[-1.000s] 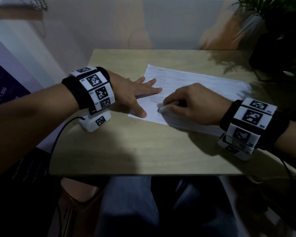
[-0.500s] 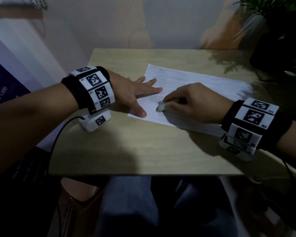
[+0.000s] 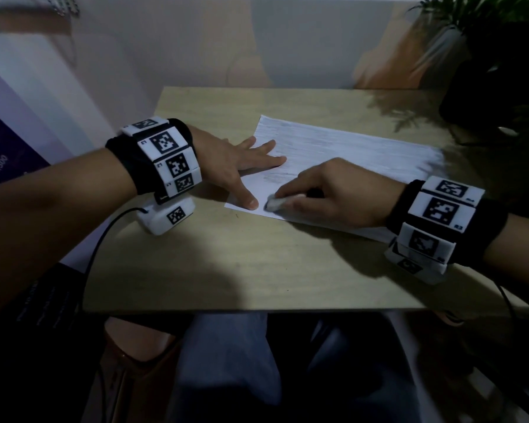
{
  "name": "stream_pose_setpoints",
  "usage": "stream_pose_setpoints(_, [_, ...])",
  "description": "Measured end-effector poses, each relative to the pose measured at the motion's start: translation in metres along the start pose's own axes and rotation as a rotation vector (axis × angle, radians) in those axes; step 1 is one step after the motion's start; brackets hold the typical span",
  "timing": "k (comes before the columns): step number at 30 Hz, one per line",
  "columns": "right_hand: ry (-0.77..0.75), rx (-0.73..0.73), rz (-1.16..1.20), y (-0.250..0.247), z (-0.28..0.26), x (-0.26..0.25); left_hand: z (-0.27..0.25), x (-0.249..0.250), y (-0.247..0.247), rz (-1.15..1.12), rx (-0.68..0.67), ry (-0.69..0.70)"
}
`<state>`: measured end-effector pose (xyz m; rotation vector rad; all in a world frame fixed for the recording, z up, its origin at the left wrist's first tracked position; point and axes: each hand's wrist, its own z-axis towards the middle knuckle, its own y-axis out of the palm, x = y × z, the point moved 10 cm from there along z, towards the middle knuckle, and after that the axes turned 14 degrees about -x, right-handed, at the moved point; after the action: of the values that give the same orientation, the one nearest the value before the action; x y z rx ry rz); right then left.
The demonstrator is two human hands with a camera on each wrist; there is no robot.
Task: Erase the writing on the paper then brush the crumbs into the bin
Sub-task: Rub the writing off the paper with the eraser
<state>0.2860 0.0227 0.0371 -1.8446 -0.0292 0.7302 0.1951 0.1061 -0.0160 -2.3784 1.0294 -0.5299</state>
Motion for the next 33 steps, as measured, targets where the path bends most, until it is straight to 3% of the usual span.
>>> stream_pose_setpoints(2, [0.025, 0.016, 0.038, -0.002, 0.001, 0.003, -0.001, 0.0, 0.0, 0.003, 0.0, -0.003])
stream_pose_setpoints(6, [0.099, 0.135, -0.172, -0.013, 0.001, 0.014, -0.003, 0.002, 0.0, -0.006, 0.005, 0.0])
stream_pose_setpoints(10, [-0.016, -0.024, 0.046, 0.003, 0.0, -0.002, -0.001, 0.001, 0.0, 0.002, 0.003, -0.004])
stream_pose_setpoints(12, [0.015, 0.03, 0.04, -0.003, 0.001, 0.004, -0.001, 0.0, 0.0, -0.001, 0.001, -0.003])
stream_pose_setpoints(15, [0.078, 0.155, -0.151, -0.015, 0.001, 0.013, -0.001, 0.0, -0.001, -0.008, 0.004, 0.005])
stream_pose_setpoints(20, [-0.048, -0.015, 0.048, 0.003, 0.0, -0.006, 0.002, -0.001, 0.0, 0.009, -0.003, -0.001])
stream_pose_setpoints(25, [0.05, 0.145, -0.181, -0.012, 0.001, 0.007, 0.002, 0.0, -0.001, 0.006, 0.003, 0.003])
stream_pose_setpoints(29, [-0.105, -0.029, 0.001, 0.005, 0.0, -0.014, 0.003, -0.001, -0.001, 0.019, -0.006, -0.006])
stream_pose_setpoints(33, [0.058, 0.127, -0.123, -0.011, 0.003, 0.008, 0.002, 0.0, -0.001, 0.006, -0.001, 0.003])
